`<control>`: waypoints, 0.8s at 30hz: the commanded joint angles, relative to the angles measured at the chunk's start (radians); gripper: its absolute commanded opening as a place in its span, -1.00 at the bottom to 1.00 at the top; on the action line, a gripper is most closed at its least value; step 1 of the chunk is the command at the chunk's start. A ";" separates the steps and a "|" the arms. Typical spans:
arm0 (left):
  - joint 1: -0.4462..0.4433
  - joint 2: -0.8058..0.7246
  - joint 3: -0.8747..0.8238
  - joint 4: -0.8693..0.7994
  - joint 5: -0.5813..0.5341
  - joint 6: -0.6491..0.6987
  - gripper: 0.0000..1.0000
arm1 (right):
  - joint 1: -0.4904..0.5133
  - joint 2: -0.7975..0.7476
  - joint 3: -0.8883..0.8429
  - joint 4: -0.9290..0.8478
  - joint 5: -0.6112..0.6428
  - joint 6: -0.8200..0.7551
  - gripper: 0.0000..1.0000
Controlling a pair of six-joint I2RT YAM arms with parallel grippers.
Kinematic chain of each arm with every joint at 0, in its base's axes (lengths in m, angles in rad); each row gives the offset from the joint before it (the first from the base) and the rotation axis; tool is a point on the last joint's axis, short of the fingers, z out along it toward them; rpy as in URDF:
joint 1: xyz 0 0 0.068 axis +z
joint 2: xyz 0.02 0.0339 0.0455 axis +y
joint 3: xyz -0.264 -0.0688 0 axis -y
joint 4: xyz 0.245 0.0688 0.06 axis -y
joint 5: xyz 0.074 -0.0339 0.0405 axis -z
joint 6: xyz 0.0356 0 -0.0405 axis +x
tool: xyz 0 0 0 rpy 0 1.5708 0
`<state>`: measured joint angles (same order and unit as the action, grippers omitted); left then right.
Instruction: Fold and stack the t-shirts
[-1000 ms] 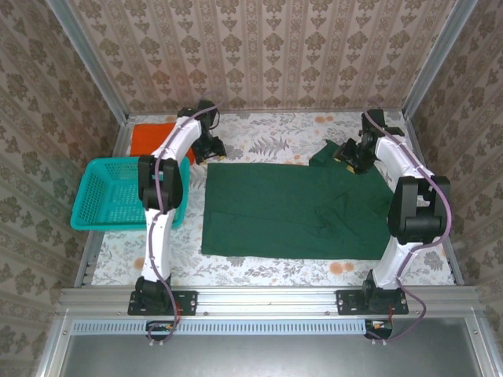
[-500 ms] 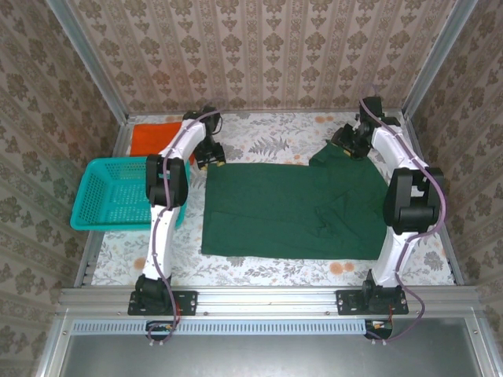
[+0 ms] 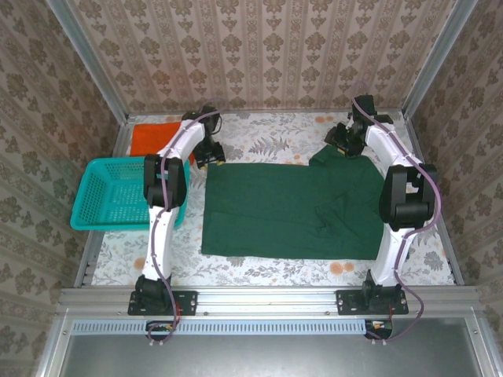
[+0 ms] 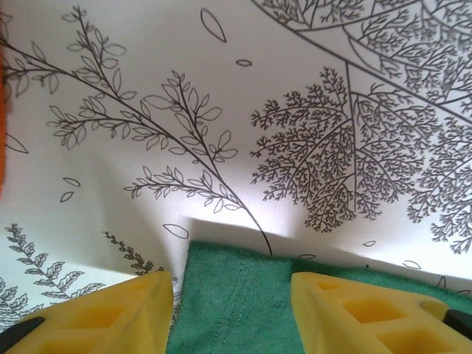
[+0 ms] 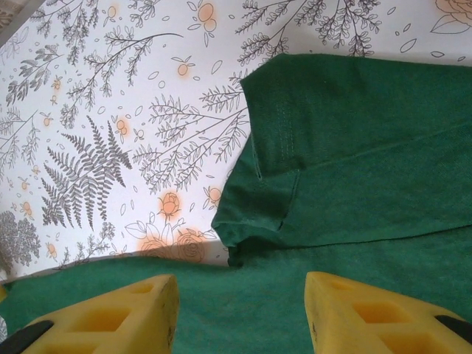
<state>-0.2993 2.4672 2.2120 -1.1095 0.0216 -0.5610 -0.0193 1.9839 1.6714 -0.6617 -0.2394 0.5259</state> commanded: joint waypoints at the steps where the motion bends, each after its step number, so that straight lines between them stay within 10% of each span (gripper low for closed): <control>1: 0.008 -0.011 0.045 -0.019 -0.008 -0.014 0.08 | 0.004 0.020 0.022 -0.030 0.009 -0.017 0.00; 24: -0.003 0.048 0.019 -0.028 0.014 0.015 -0.23 | 0.009 0.090 0.099 -0.080 0.028 0.006 0.02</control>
<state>-0.2996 2.4962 2.2471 -1.1145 0.0311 -0.5602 -0.0166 2.0472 1.7294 -0.7063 -0.2359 0.5270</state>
